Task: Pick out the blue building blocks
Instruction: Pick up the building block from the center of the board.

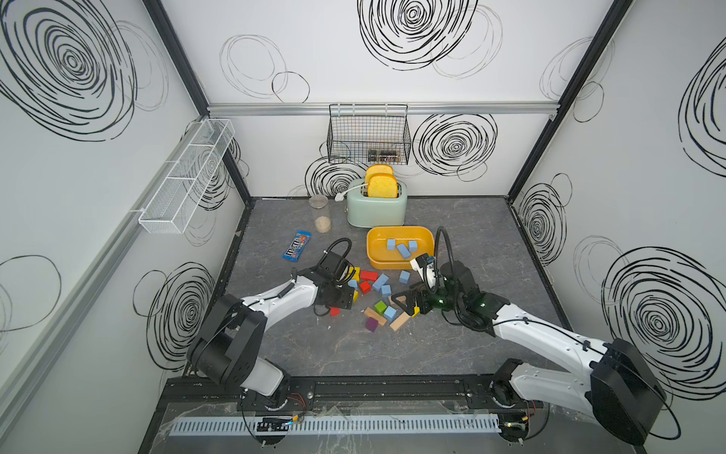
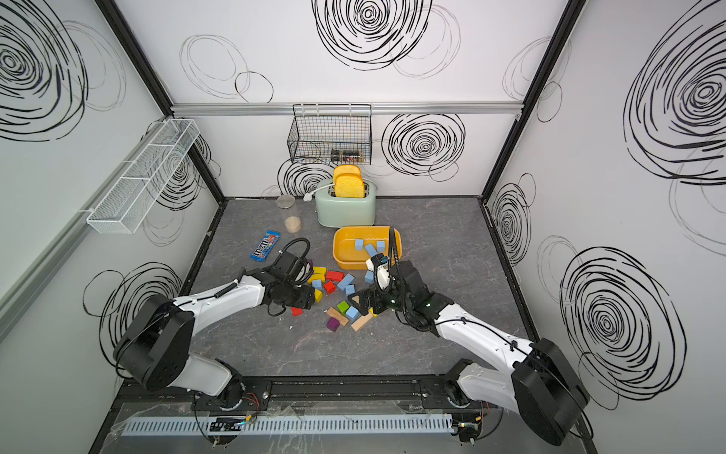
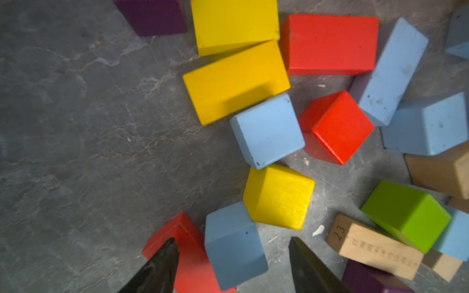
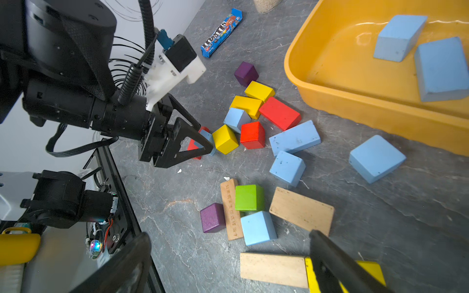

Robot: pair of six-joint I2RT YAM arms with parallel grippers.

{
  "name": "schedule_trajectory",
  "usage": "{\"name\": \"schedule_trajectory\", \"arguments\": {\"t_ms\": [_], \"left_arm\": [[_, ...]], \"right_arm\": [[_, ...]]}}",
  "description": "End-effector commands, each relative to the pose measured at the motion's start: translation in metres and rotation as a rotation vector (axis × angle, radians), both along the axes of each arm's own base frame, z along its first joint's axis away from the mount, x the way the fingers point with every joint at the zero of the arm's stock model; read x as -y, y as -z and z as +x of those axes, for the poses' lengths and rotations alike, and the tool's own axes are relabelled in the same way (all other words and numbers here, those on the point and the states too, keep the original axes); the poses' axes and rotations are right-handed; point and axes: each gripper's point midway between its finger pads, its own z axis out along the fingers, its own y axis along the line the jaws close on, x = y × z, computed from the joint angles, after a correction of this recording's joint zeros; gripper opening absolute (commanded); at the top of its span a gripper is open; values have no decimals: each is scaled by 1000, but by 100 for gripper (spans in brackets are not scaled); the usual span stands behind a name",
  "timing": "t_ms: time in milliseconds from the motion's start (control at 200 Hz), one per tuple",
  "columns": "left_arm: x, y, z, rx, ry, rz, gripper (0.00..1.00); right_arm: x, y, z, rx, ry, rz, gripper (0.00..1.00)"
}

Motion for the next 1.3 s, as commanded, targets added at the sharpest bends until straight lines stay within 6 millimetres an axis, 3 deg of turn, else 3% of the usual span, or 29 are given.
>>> {"name": "schedule_trajectory", "arguments": {"t_ms": [0,420,831,1106,1296], "left_arm": [[5,-4,9,20,14,12,67],[18,2,14,2,53,40,53],[16,10,8,-11,77,104,50],[14,13,7,-15,81,121,43],[13,13,5,-19,89,135,51]], "right_arm": [[-1,-5,4,6,-14,23,98],[10,-1,14,-19,8,28,98],[10,1,14,-21,8,29,98],[10,2,14,-24,8,28,98],[11,3,14,-26,10,26,98]]}}
